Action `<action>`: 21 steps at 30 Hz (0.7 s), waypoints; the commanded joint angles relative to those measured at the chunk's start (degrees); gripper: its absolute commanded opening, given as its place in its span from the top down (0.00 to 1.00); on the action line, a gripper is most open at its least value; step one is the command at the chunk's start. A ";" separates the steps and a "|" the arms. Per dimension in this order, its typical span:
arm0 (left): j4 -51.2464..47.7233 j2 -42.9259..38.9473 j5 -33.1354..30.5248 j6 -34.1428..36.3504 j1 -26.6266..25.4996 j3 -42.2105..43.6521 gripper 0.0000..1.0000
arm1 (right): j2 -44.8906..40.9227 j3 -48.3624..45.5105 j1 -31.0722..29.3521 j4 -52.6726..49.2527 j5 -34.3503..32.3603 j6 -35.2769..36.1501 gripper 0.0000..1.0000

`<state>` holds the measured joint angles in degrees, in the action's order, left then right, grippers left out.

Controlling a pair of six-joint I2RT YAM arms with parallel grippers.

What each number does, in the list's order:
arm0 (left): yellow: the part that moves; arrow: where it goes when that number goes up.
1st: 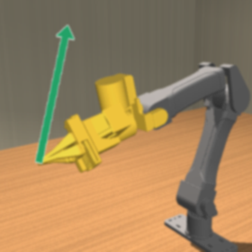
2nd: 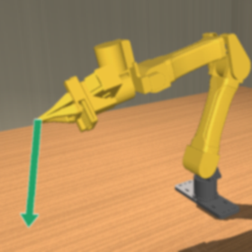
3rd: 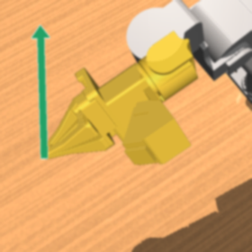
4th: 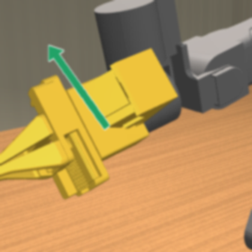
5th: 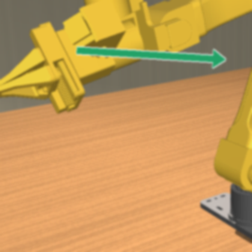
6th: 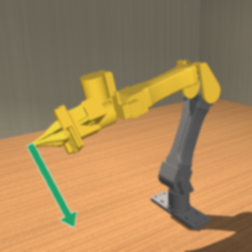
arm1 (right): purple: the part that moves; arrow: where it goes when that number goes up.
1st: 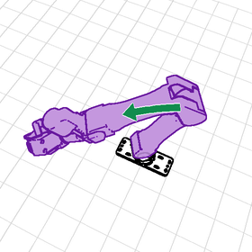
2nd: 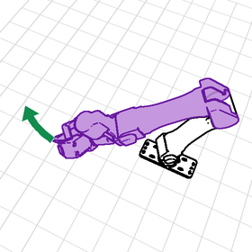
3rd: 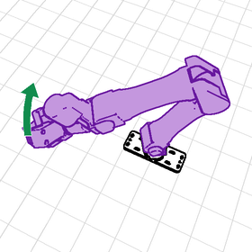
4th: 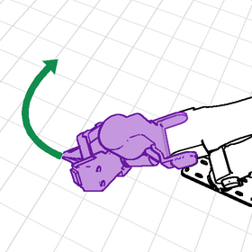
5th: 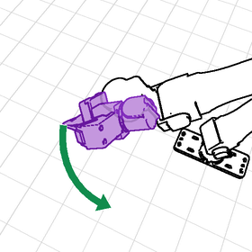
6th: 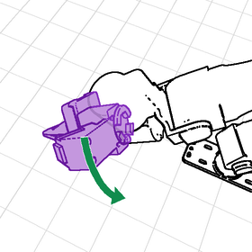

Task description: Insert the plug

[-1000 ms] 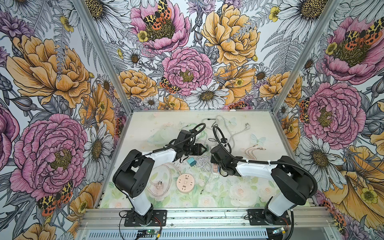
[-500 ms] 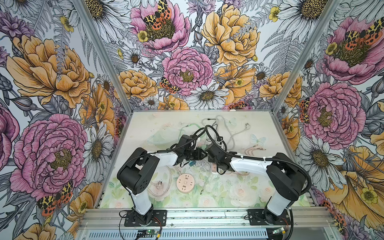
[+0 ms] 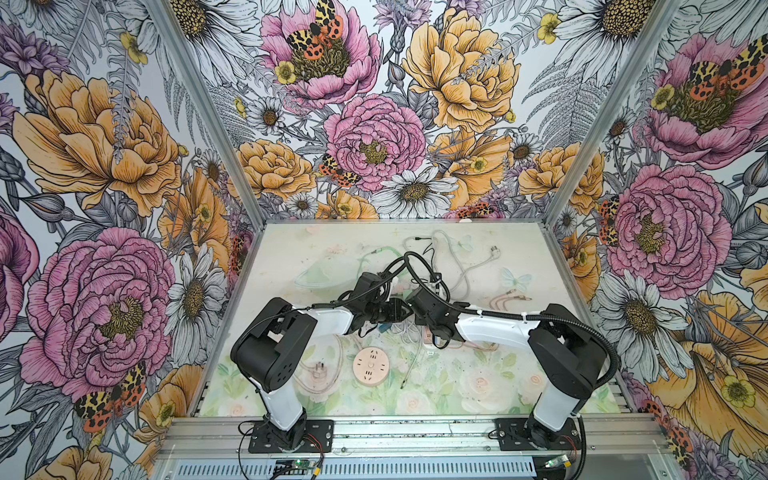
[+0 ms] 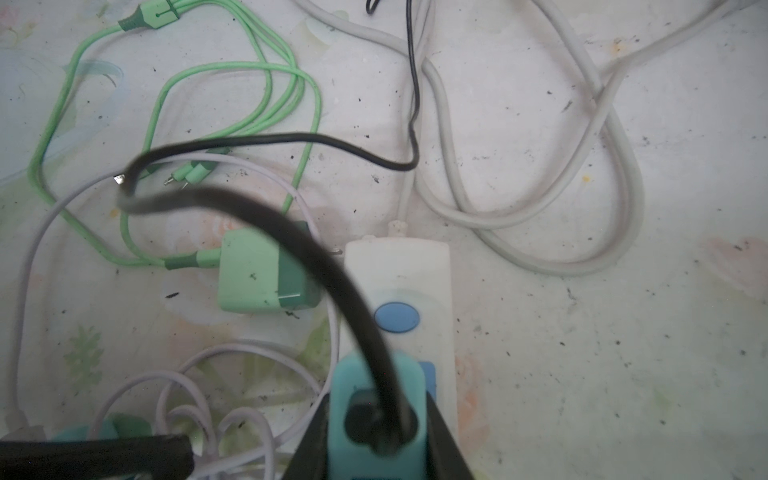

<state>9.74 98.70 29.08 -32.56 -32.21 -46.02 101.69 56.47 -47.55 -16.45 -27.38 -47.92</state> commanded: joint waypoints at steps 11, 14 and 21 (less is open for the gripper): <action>0.65 -3.78 0.36 -0.20 0.81 0.05 0.63 | 13.46 -13.31 1.78 -19.63 20.58 -1.41 1.00; -0.42 -4.12 0.15 0.33 0.83 -0.56 0.63 | 13.76 -13.10 3.73 -19.64 21.02 -1.37 1.00; -1.29 -4.58 -0.52 0.88 0.66 -1.35 0.63 | 12.64 -12.09 4.13 -20.09 21.41 -1.15 1.00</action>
<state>8.73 95.74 29.02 -32.69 -31.75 -45.82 101.65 55.29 -44.56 -11.77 -23.53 -47.29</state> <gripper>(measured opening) 0.367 0.280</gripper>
